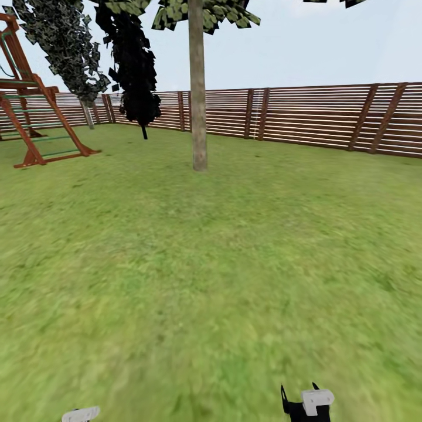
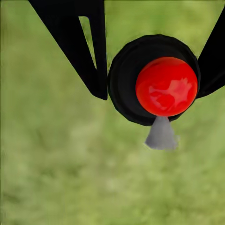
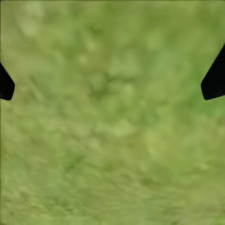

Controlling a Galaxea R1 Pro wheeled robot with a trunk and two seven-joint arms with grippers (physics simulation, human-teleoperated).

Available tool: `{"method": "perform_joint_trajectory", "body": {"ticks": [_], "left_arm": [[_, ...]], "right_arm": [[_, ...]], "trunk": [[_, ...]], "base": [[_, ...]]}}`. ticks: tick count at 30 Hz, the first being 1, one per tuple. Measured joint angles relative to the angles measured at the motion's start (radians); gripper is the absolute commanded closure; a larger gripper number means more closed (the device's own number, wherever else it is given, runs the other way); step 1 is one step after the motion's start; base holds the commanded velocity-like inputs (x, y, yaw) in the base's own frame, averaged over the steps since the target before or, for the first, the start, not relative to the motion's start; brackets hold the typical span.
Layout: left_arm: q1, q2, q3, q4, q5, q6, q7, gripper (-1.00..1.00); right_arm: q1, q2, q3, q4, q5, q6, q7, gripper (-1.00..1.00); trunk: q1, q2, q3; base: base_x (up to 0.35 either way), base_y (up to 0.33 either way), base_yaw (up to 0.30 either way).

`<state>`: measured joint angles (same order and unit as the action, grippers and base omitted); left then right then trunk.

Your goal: In the garden, pick up the pesticide atomizer on the floor and spray pesticide onto both trees until each tree trunk is fully covered.

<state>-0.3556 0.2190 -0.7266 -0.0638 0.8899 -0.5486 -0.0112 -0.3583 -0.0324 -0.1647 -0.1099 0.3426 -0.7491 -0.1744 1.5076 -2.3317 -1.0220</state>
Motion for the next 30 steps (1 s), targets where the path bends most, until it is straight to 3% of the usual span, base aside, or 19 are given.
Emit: {"method": "perform_joint_trajectory", "body": {"ticks": [30], "left_arm": [[0.0,0.0,0.0,0.0,0.0,-0.001,0.0,1.0]], "right_arm": [[0.0,0.0,0.0,0.0,0.0,0.0,0.0,-1.0]], "trunk": [[0.0,0.0,0.0]], "base": [[0.338,0.0,0.0]]}}
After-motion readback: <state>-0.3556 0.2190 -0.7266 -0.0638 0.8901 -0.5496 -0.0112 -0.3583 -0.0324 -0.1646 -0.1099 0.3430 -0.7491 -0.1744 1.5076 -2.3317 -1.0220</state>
